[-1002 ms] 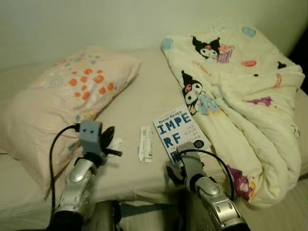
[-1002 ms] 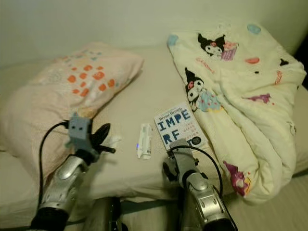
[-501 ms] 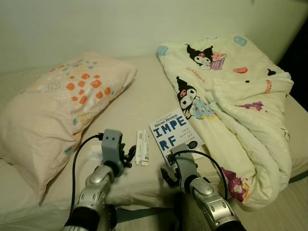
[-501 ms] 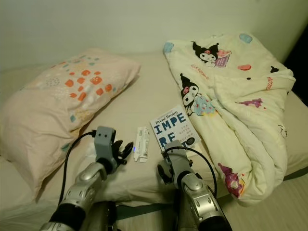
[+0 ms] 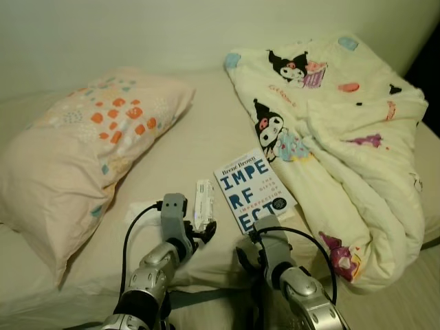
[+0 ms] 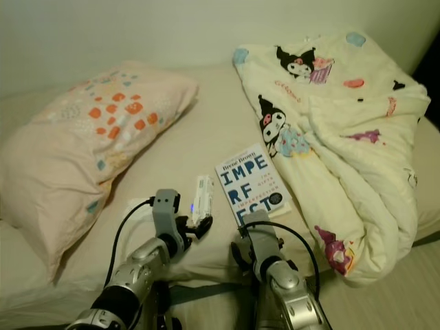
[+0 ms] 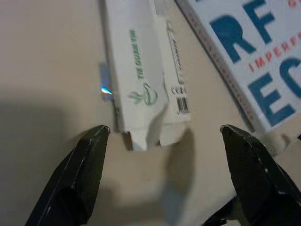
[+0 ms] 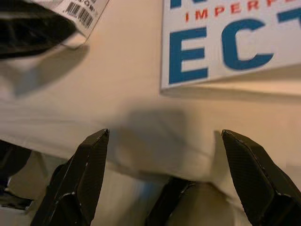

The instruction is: Clean up the room

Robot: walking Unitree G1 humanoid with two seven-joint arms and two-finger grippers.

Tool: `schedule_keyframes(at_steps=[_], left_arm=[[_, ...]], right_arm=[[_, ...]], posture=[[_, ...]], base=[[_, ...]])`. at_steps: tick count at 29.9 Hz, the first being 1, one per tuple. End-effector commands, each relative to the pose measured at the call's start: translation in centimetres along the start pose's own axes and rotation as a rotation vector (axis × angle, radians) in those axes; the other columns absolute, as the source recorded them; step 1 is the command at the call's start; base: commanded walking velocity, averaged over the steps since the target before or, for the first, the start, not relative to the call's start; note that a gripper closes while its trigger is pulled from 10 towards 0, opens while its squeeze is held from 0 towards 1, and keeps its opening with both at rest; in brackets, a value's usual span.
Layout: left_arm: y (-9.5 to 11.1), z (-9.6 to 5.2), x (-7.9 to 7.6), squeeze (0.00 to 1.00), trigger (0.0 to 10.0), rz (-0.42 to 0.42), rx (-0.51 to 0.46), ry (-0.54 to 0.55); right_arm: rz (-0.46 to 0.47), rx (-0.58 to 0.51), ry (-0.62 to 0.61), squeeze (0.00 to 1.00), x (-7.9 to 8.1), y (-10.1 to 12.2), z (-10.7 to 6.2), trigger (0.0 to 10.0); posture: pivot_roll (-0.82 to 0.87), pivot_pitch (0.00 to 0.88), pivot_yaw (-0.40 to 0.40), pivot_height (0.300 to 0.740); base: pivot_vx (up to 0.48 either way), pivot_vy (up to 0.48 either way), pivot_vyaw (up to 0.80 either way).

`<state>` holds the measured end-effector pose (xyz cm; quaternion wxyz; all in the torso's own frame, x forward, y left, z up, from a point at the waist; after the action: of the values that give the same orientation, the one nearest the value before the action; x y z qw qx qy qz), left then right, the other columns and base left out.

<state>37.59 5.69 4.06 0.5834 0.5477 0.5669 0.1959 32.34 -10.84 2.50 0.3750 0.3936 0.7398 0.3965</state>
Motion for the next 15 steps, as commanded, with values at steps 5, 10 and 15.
schedule_keyframes(at_steps=[5, 10, 15], left_arm=[[-1.4, 0.2, -0.4, 1.00, 10.0, 0.073, 0.037, 0.018], [-0.9, 0.5, -0.7, 1.00, 10.0, 0.130, 0.004, 0.041], [-0.3, 0.7, -1.1, 0.00, 10.0, 0.142, -0.043, 0.046]], right_arm=[[0.021, 0.004, 0.005, 0.00, 0.7, 0.1, -0.3, 10.0], [0.023, 0.002, 0.002, 0.00, 0.9, 0.4, -0.3, 10.0], [0.025, 0.000, -0.003, 0.00, 1.0, 0.5, -0.3, 10.0]], posture=[[-0.09, 0.390, 0.065, 0.596], [-0.09, 0.402, 0.071, 0.596], [-0.10, 0.405, 0.072, 0.596]], base=[[0.000, 0.000, 0.00], [0.000, 0.000, 0.00], [0.000, 0.000, 0.00]])
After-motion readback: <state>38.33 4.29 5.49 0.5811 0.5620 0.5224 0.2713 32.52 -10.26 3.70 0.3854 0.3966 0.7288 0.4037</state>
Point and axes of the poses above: a point about 5 cm out from each wrist's last joint towards the gripper, its own z axis pointing out of the wrist towards the gripper, its own y axis along the axis of the wrist's last joint, x = y × z, the point moved 6 cm from there along z, pointing out of the wrist towards the gripper, and after that the axes turned 9 degrees about -z, right-handed, at the moved point
